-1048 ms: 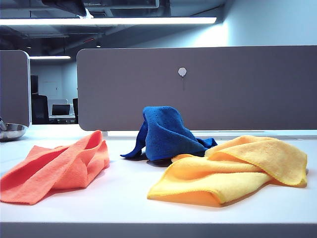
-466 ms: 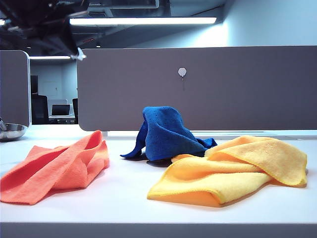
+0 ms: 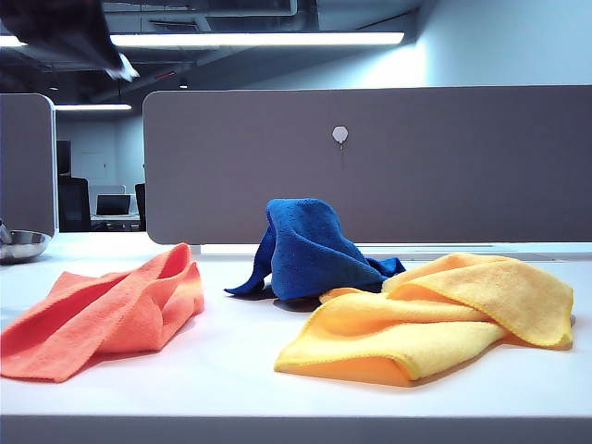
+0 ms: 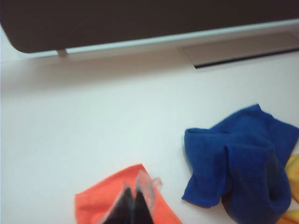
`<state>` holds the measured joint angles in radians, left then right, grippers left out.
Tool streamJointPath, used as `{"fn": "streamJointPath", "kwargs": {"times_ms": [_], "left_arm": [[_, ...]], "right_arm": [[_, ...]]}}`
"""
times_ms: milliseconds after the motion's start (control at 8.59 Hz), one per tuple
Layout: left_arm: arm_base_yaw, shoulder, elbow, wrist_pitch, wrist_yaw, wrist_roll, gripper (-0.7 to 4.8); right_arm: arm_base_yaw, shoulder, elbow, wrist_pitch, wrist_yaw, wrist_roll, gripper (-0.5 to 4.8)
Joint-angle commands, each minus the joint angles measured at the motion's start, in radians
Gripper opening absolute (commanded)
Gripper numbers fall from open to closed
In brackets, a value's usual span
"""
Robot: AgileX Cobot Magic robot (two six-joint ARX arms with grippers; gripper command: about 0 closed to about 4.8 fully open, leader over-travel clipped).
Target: Pick up a rag that is the same color as the top surface of the Rubik's Cube and cover the cube with it.
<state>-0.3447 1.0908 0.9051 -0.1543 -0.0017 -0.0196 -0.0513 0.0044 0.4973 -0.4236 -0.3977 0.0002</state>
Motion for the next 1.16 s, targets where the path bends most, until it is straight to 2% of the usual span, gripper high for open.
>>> {"fn": "streamJointPath", "kwargs": {"times_ms": [116,233,466,932,1164], "left_arm": [[0.001,-0.175,-0.019,-0.105,-0.068,-0.027,-0.06],[0.001,-0.265,-0.122,-0.092,-0.074,-0.071,-0.06],[0.001,-0.356,-0.200,-0.093,-0.083,-0.087,-0.06],[0.001,-0.515,-0.343,-0.092,-0.115,-0.098,-0.06],[0.001,-0.595,-0.403,-0.092,-0.118,-0.111,-0.06]], "right_arm": [[0.001,-0.001,-0.171,0.214,0.000,0.045,-0.01],[0.001,-0.001,-0.228,0.310,0.032,0.084,-0.01],[0.002,-0.001,-0.317,0.446,0.041,0.141,-0.02],[0.017,-0.002,-0.365,0.519,0.116,0.165,-0.02],[0.095,-0.002,-0.399,0.563,0.228,0.163,-0.02]]}}
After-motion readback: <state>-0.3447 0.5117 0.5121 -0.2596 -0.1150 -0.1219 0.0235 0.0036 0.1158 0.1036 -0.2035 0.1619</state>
